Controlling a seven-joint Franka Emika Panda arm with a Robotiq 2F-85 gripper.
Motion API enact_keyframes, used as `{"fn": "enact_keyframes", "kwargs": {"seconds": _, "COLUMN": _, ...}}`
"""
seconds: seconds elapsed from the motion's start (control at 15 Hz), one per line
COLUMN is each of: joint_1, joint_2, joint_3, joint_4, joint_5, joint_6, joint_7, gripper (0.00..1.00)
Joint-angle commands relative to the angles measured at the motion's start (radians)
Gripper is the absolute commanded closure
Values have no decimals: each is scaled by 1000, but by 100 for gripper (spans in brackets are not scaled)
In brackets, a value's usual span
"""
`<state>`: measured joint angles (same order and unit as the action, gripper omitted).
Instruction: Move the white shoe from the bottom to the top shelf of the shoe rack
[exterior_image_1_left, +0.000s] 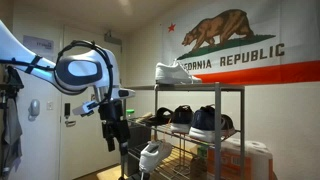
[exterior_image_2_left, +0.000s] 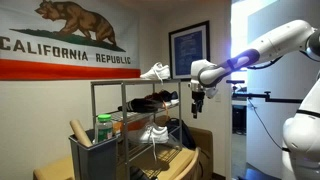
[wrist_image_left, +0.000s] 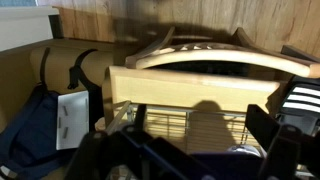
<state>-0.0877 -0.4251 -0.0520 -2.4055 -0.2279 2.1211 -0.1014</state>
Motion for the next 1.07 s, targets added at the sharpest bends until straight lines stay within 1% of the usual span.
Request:
{"fn": "enact_keyframes", "kwargs": {"seconds": 0.0, "joint_1": 5, "joint_2": 0, "joint_3": -4, "joint_4": 2, "joint_5": -1, "joint_6": -3, "joint_7": 1, "gripper": 0}}
{"fn": "enact_keyframes", "kwargs": {"seconds": 0.2, "joint_1": 5, "joint_2": 0, "joint_3": -4, "joint_4": 2, "joint_5": -1, "joint_6": -3, "joint_7": 1, "gripper": 0}}
{"fn": "enact_keyframes", "kwargs": {"seconds": 0.27, "joint_1": 7, "joint_2": 19, "joint_3": -8, "joint_4": 12, "joint_5": 4, "joint_6": 7, "joint_7": -8, "gripper": 0}}
{"fn": "enact_keyframes", "kwargs": {"seconds": 0.4, "joint_1": 18, "joint_2": 68, "joint_3": -14, "joint_4": 33, "joint_5": 21, "joint_6": 29, "joint_7": -24, "gripper": 0}}
{"fn": "enact_keyframes", "kwargs": {"seconds": 0.6, "joint_1": 42, "joint_2": 167, "joint_3": -16, "joint_4": 68, "joint_5": 67, "joint_6": 102, "joint_7": -43, "gripper": 0}}
{"fn": "enact_keyframes", "kwargs": {"seconds": 1.0, "joint_1": 69, "joint_2": 357, "joint_3": 1, "joint_4": 179, "joint_5": 147, "joint_6": 233, "joint_7": -67, "gripper": 0}}
